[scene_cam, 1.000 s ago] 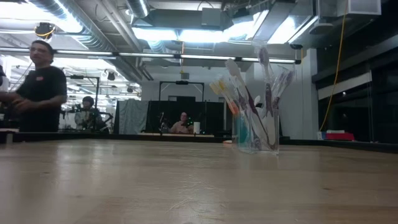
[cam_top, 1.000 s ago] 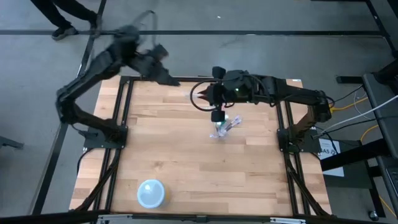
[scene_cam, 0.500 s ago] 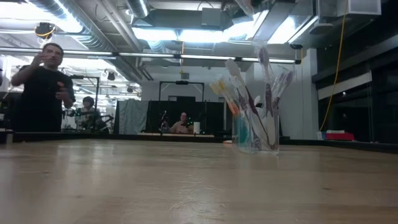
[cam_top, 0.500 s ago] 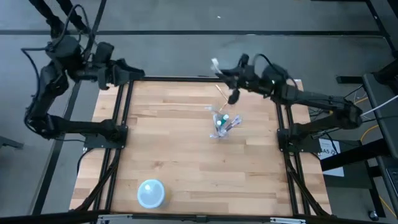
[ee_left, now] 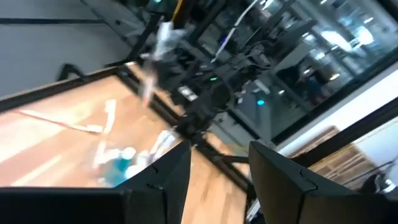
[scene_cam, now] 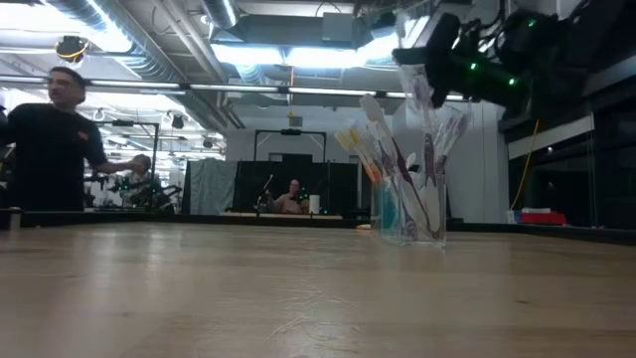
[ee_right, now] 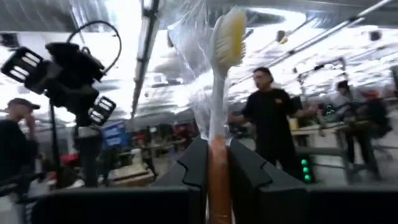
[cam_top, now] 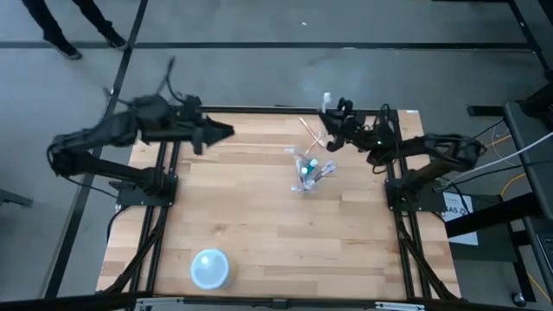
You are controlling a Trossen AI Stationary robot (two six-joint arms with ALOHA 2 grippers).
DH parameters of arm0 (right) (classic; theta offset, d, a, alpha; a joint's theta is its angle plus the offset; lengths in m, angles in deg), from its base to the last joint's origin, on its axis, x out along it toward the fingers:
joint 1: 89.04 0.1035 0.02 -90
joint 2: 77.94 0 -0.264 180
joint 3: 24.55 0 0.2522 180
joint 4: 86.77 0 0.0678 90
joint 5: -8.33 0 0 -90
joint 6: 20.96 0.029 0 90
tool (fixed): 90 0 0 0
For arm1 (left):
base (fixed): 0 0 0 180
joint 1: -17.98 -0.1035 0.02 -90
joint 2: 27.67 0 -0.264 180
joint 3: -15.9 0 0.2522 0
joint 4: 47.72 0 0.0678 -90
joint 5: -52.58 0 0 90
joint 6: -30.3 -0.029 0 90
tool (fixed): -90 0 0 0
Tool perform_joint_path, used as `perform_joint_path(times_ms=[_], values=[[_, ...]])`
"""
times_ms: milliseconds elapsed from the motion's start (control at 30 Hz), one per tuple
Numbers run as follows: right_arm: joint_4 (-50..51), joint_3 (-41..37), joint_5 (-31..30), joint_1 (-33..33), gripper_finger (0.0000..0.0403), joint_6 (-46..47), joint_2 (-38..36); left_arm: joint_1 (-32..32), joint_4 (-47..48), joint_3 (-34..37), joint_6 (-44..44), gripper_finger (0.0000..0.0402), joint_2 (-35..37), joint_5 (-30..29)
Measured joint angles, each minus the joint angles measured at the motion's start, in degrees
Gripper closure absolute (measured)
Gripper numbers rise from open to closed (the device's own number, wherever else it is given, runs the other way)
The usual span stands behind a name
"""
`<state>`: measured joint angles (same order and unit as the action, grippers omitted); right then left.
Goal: Pick & Place toothbrushing station
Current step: Put the orange toothbrush into the transparent organizer
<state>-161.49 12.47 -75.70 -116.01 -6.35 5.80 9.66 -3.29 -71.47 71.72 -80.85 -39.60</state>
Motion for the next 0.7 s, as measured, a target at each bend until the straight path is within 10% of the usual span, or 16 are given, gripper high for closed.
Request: perform_joint_path(times_ms=[367, 700], values=[[-1.4, 2.4, 0.9, 0.1, 0.0365, 9.1, 13.7, 10.4, -37.1, 22.0, 7.7, 0.0269, -3.7, -5.9], [-1.6, 2.6, 0.7, 0.7, 0.0365, 10.9, 21.1, 18.9, -37.4, 22.9, 1.9, 0.0285, -4.6, -16.4]])
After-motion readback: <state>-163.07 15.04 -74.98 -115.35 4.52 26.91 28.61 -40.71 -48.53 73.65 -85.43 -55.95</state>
